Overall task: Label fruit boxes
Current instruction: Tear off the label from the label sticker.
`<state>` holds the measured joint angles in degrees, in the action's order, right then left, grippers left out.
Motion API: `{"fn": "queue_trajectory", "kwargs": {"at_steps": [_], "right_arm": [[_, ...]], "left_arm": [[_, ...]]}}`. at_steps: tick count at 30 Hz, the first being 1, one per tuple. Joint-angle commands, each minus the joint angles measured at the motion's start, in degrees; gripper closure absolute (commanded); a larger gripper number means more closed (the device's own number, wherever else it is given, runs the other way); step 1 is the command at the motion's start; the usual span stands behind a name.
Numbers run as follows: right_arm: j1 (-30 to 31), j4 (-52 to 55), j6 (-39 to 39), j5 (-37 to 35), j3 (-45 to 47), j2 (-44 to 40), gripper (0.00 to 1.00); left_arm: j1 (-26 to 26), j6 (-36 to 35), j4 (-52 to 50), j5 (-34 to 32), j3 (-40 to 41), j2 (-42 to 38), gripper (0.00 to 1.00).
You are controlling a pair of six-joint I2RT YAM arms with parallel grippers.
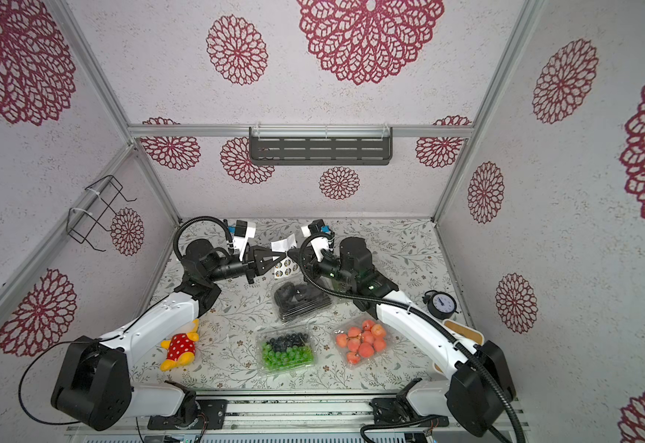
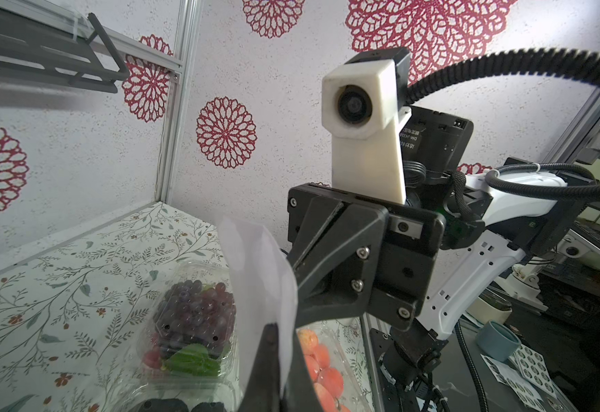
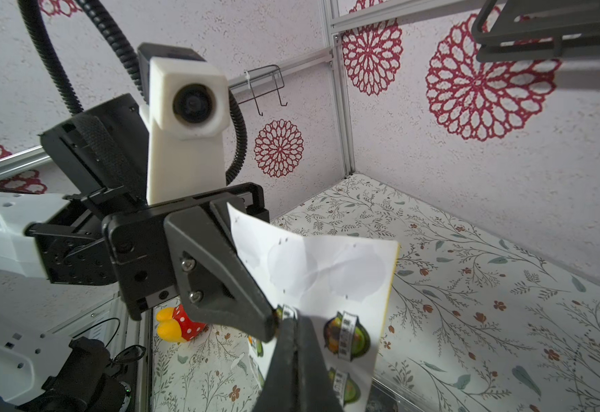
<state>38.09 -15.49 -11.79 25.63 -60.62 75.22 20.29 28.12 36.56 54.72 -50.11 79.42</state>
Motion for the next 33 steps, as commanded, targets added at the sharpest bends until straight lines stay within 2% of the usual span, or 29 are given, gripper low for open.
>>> {"fn": "queue_trajectory", "kwargs": {"at_steps": [1,9,11,13,16,18,19,22,27,33], "right_arm": [[-0.76,-3.10,-0.67,-1.11,-0.35,-0.71,1.00],[-2.31,-6.00,-3.04,0.91,0.46,-0.27,1.00],[-2.40,-5.65,-3.01,1.50,0.07,0.23,1.00],[-2.57,-5.94,-3.27,1.87,-0.09,0.60,1.00],[-2.75,-5.98,-3.71,2.13,-0.20,0.90,1.00],[-2.84,-6.48,-4.17,2.50,-0.05,1.00,1.00],[-2.84,-6.92,-4.26,2.52,0.19,0.91,1.00],[-2.84,-7.19,-4.63,2.48,0.23,1.06,1.00],[-2.84,-8.08,-5.65,3.58,0.18,1.85,1.00],[-2.84,-8.48,-6.53,4.52,0.36,2.30,1.00]], "left_arm": [[-0.25,0.49,0.70,0.73,-1.05,0.90,0.94],[-0.25,1.33,3.10,2.21,-0.69,2.67,0.51],[-0.02,-0.08,1.85,1.85,-0.69,2.58,0.45],[0.61,-2.52,-0.79,-0.85,-0.69,2.16,0.45],[2.09,-8.36,-7.48,-7.98,-0.91,0.78,0.52],[2.64,-10.01,-8.24,-11.00,-0.70,0.36,0.58],[2.88,-10.32,-8.10,-11.27,-0.69,0.30,0.63],[3.04,-10.33,-7.73,-11.36,-0.82,0.39,0.70],[3.10,-9.72,-8.04,-11.78,-1.39,0.99,1.00],[3.25,-9.30,-8.62,-12.92,-1.74,1.53,1.00]]}}
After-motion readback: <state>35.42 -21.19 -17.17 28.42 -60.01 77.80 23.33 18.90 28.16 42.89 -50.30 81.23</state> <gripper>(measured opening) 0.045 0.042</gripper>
